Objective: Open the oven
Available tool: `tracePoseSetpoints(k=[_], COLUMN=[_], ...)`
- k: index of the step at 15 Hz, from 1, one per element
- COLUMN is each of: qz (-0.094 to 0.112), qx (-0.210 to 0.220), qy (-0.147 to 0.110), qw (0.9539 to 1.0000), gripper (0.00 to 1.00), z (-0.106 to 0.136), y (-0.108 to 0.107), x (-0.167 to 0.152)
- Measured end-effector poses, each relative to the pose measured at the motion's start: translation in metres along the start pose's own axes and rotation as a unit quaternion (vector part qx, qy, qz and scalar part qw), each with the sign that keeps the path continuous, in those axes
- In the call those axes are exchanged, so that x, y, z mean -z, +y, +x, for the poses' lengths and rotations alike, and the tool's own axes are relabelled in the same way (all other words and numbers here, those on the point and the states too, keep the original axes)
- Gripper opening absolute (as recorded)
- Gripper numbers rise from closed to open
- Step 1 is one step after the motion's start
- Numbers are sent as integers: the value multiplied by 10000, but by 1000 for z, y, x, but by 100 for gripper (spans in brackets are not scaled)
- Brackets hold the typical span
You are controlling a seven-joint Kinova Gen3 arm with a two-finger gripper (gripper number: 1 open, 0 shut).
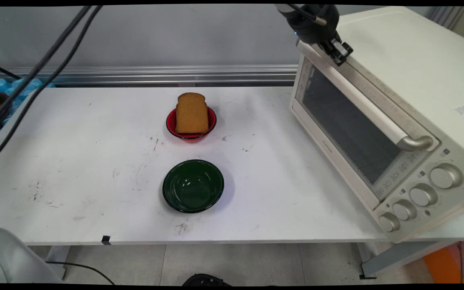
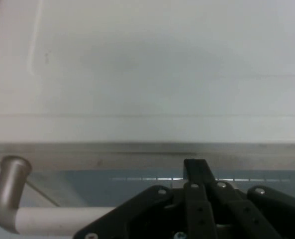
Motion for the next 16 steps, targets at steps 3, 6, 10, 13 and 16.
tracePoseSetpoints(k=[3, 6, 10, 13, 16], qz=[25, 54, 81, 101, 102], qx=[3, 4, 4, 5, -4], qy=[-67, -115, -160, -222, -296], qw=[10000, 9999, 9998, 9997, 9995], gripper=[0, 0, 0, 0, 0], z=[-1, -1, -2, -6, -13], y=[-1, -2, -4, -6, -7], x=[-8, -14, -18, -21, -20])
